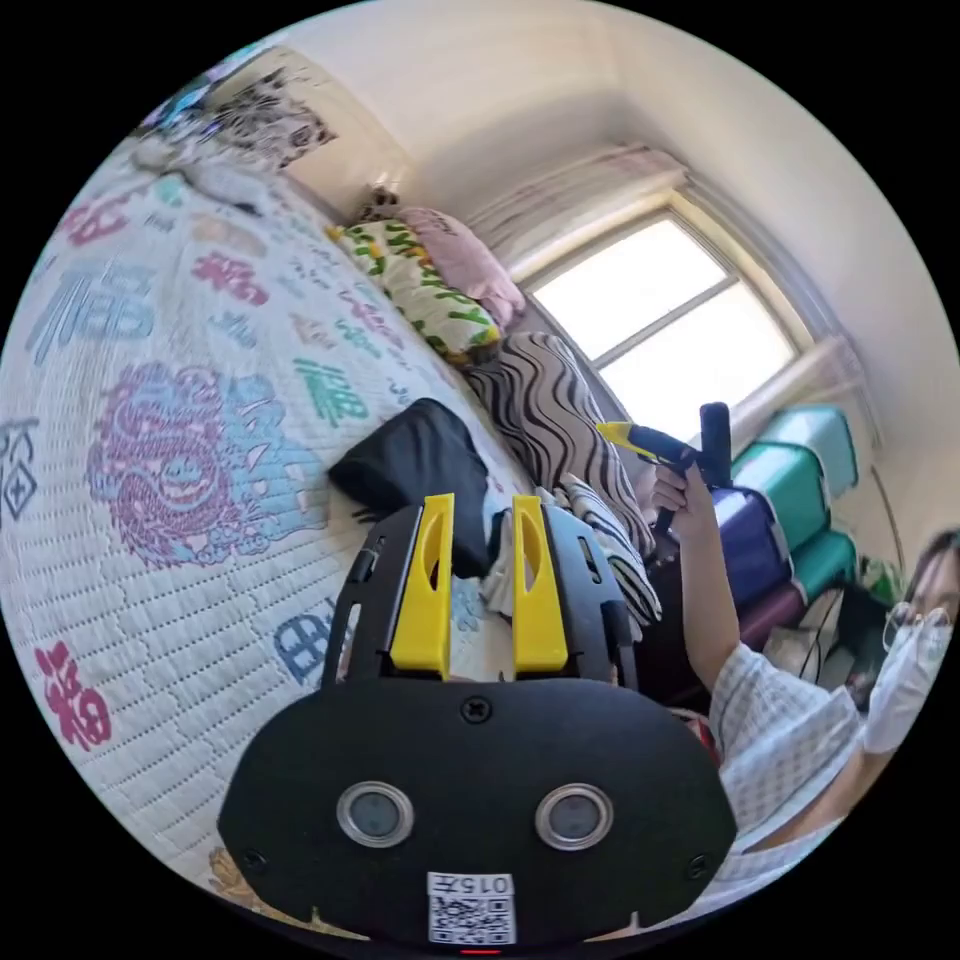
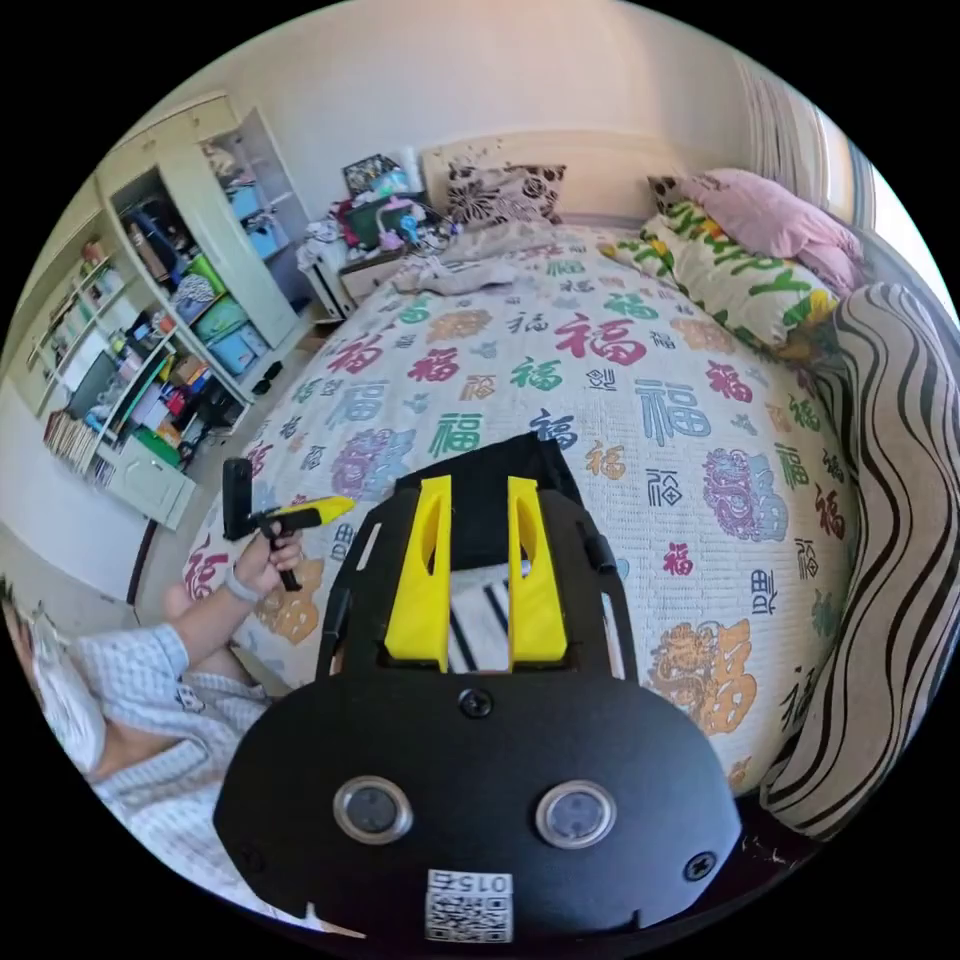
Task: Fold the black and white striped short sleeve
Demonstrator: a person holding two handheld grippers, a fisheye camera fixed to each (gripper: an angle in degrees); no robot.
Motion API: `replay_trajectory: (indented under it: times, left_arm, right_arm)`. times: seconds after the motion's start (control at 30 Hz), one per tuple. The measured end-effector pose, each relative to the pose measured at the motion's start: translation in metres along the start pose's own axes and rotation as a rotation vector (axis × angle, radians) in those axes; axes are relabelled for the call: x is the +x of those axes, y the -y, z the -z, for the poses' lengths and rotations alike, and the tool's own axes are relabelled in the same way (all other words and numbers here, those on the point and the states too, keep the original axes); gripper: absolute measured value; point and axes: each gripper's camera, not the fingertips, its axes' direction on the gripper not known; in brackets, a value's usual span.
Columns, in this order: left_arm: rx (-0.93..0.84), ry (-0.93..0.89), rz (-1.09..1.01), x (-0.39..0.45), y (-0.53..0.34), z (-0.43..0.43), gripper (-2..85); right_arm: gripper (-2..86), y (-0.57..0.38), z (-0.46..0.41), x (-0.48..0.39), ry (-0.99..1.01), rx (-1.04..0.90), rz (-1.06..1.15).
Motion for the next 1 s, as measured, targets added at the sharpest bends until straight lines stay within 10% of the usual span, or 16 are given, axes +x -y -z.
replay_trajectory:
  times: [0.53, 0.77, 1.0]
  left_arm:
    - [-0.170, -0.179, -0.046, 0.125, -0.034, -0.150, 3.3]
    - [0.003, -0.340, -0.160, 0.164, -0.034, -0.064, 1.0]
    - [0.165, -0.259, -0.313, 0.192, -0.073, 0.087, 0.5]
  right_arm:
    - [3.6, -0.187, 0.023, -0.070, -0.395, -0.110, 0.116]
    - [2.8, -0.194, 0.135, -0.094, 0.072, 0.337, 0.115]
    - [4.1, -0.188, 0.138, -0.161, 0.456, 0.362, 0.347]
